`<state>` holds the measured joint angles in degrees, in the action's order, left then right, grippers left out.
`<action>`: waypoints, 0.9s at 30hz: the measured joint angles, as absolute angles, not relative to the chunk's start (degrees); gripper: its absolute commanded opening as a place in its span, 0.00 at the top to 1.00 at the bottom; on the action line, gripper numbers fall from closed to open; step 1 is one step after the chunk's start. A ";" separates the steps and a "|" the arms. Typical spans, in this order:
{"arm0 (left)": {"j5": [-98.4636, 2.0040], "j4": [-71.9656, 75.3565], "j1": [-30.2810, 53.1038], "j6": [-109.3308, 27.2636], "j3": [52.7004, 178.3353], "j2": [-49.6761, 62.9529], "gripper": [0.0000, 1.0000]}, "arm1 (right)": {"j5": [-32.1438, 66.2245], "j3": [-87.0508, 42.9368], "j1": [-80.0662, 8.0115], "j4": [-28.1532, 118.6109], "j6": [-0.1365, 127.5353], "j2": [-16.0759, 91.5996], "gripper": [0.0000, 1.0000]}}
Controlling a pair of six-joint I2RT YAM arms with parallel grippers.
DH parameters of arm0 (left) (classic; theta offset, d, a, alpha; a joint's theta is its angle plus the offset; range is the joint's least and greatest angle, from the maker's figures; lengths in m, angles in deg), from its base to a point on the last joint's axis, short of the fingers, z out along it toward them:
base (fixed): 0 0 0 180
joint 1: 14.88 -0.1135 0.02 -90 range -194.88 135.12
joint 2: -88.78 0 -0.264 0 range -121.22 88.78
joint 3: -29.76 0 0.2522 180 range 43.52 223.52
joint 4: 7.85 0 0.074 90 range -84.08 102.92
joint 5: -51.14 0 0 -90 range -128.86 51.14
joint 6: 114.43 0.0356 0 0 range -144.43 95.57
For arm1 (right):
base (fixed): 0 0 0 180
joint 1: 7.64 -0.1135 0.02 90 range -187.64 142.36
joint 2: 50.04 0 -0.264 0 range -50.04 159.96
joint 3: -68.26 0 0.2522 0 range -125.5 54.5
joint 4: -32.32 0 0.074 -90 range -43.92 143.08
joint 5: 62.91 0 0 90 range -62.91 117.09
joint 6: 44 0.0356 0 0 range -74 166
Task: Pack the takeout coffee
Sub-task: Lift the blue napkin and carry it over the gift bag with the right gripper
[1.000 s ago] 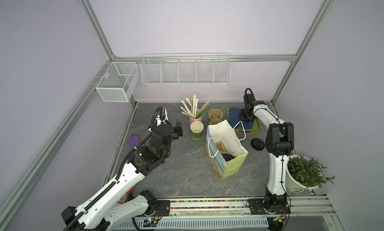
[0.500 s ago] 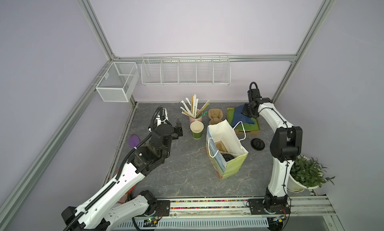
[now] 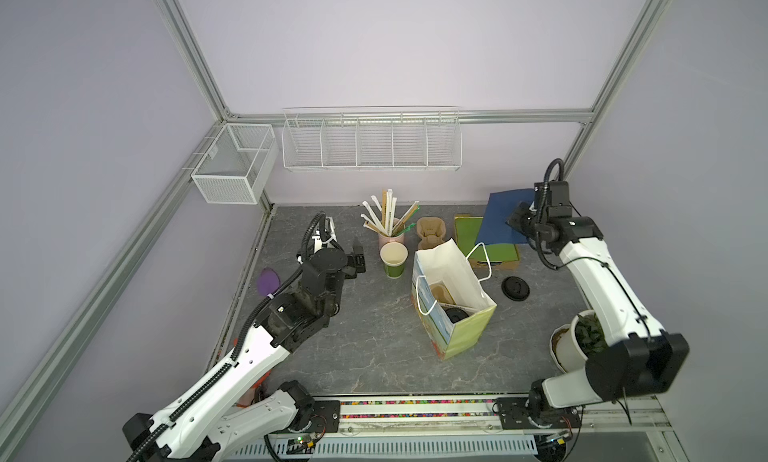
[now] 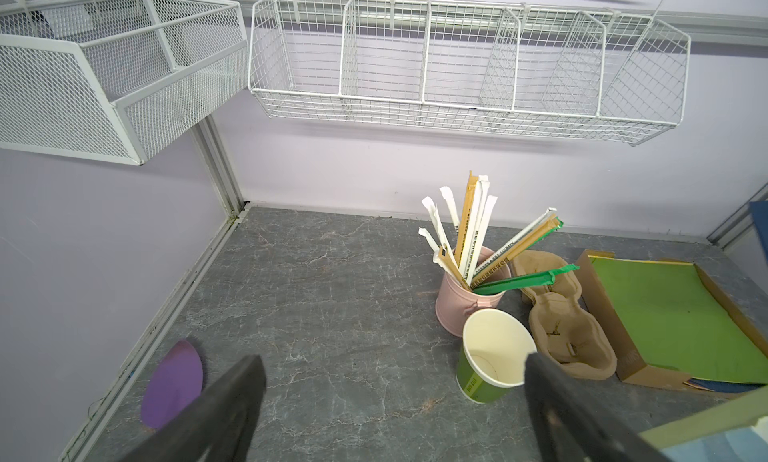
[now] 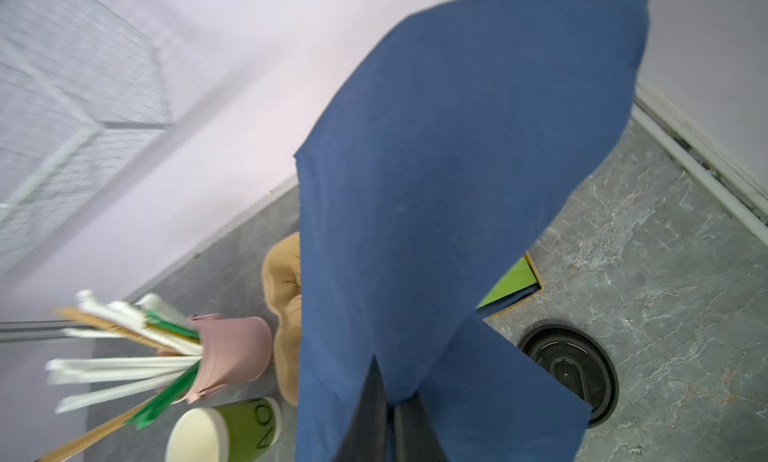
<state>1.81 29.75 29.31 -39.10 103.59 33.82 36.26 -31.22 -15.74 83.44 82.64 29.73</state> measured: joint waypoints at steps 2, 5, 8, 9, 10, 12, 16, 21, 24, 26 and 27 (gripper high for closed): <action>1.81 29.75 29.31 -39.13 103.59 33.87 0.03 | 36.04 -30.25 -16.88 83.14 82.60 23.76 0.93; 1.78 29.75 29.31 -39.13 103.57 33.93 0.03 | 35.13 -28.70 -18.45 82.70 81.94 15.76 0.93; 1.78 29.75 29.31 -39.13 103.48 34.04 0.02 | 33.62 -26.76 -21.32 82.33 80.63 8.77 0.93; 1.78 29.73 29.31 -39.13 103.46 34.06 0.02 | 32.96 -25.82 -22.69 82.13 79.98 6.28 0.93; 1.78 29.75 29.31 -39.13 103.44 34.06 0.02 | 32.46 -25.03 -23.87 82.07 79.45 4.48 0.93; 1.74 29.75 29.31 -39.13 103.39 34.06 0.02 | 31.50 -23.63 -26.56 82.13 78.23 0.81 0.93; 1.65 29.75 29.31 -39.10 103.37 34.13 0.01 | 30.05 -22.28 -32.05 82.15 75.74 -3.47 0.93; 1.68 29.73 29.31 -39.08 103.37 34.26 0.01 | 30.86 -20.86 -38.78 82.18 72.35 -5.29 0.93; 1.70 29.73 29.31 -38.91 103.37 34.26 0.01 | 30.84 -20.88 -40.97 81.32 70.62 -5.33 0.93; 1.78 29.75 29.31 -38.89 103.35 34.26 0.01 | 30.91 -21.01 -42.58 80.91 69.42 -4.92 0.93; 1.81 29.75 29.31 -38.84 103.35 34.26 0.01 | 31.19 -21.05 -43.63 80.80 68.74 -4.43 0.93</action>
